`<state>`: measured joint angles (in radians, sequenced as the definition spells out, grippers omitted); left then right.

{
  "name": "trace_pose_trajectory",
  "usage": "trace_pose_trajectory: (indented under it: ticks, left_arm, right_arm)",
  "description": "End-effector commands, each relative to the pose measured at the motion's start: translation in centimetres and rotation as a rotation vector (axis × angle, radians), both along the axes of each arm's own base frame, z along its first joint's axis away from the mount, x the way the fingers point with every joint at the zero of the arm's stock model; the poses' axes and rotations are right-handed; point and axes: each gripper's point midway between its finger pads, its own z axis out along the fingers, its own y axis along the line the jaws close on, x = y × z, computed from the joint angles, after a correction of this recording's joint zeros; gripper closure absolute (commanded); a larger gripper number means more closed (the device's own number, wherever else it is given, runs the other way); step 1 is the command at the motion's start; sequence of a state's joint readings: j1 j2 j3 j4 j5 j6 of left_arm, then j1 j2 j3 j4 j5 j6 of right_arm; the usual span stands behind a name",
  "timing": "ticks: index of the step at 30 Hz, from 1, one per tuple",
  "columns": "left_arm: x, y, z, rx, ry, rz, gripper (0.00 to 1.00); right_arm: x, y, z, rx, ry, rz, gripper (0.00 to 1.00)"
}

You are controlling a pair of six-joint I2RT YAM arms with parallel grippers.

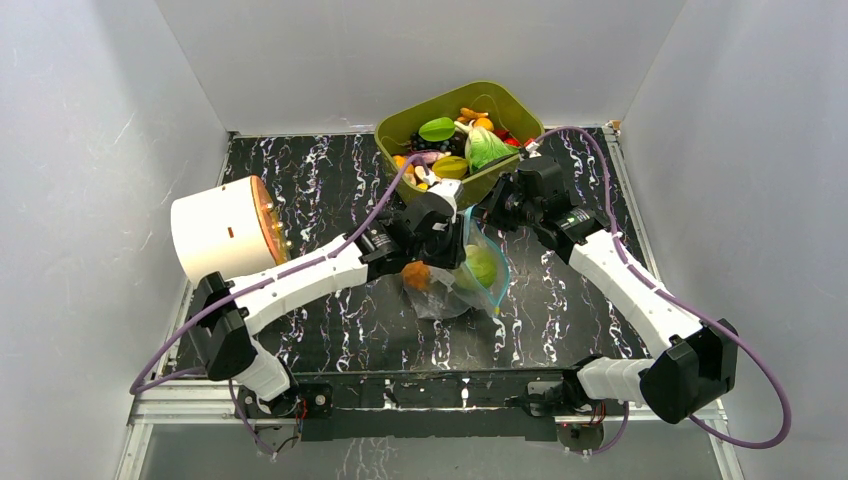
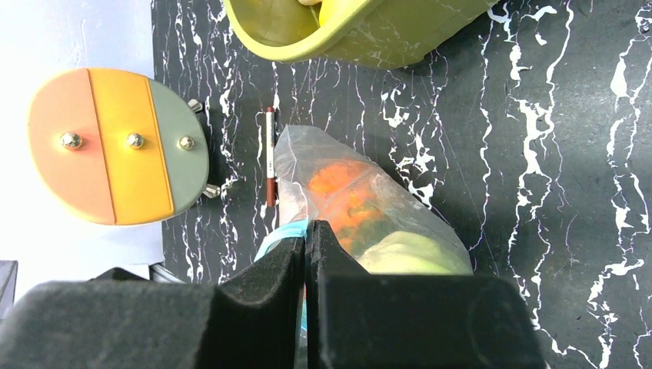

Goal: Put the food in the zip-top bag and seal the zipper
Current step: Adjust the zipper food storage bag at the center of the board.

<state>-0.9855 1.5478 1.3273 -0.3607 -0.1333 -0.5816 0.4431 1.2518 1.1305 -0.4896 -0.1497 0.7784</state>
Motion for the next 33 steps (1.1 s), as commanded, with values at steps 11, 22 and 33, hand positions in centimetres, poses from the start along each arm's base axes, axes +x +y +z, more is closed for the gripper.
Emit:
trace_pose_trajectory:
  ticks: [11,22,33]
  left_arm:
    - [0.3,-1.3,1.7,-0.049,-0.011,-0.008,0.77]
    - [0.1,0.0,5.4,-0.192,-0.054,0.063,1.00]
    - [0.9,0.8,5.5,-0.226,-0.042,0.104,1.00]
  right_arm:
    - [1.0,0.6,2.4,0.062,-0.094,0.001,1.00]
    - [-0.2,-0.9,0.6,-0.066,-0.160,0.066,0.66]
    - [-4.6,-6.9,-4.2,-0.239,-0.021,-0.066,0.39]
